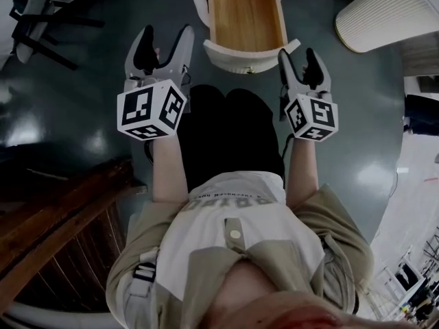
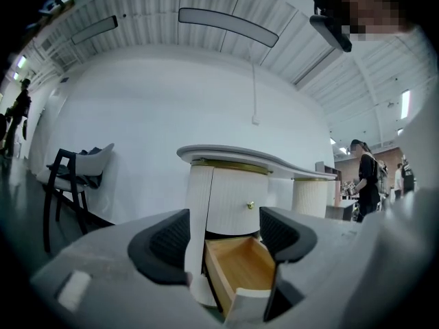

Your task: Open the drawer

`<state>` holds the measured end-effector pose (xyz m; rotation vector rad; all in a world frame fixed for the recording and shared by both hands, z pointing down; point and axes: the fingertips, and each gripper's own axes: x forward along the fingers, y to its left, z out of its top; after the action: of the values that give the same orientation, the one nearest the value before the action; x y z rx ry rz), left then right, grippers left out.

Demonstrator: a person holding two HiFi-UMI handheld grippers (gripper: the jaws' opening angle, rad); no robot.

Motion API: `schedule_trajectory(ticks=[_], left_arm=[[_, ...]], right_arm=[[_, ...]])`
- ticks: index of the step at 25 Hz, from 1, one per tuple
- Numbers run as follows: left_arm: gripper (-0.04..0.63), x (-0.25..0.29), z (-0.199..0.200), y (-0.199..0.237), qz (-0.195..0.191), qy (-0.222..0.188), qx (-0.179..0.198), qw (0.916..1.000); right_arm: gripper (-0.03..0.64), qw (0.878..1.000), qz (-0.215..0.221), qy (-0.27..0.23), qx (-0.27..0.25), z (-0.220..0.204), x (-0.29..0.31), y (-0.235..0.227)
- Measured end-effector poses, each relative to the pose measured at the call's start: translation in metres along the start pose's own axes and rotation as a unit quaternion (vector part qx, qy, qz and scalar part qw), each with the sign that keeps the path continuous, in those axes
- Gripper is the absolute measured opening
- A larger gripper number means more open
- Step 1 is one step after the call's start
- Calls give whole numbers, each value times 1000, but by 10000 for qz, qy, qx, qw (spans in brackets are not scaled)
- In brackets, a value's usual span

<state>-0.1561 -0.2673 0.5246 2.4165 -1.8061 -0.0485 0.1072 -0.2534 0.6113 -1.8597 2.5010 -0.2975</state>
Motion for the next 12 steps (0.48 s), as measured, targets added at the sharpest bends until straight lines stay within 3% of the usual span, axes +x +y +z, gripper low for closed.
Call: schedule_trajectory(ticks=[4,12], left_arm=[[287,0,9,0,39,-190,182,9996],[105,3,22,15,200,-483,342,9980]], right_arm=[[273,9995,104,-311,48,43,3,-1],[133,9987,65,-441,-244,88,20,-2]])
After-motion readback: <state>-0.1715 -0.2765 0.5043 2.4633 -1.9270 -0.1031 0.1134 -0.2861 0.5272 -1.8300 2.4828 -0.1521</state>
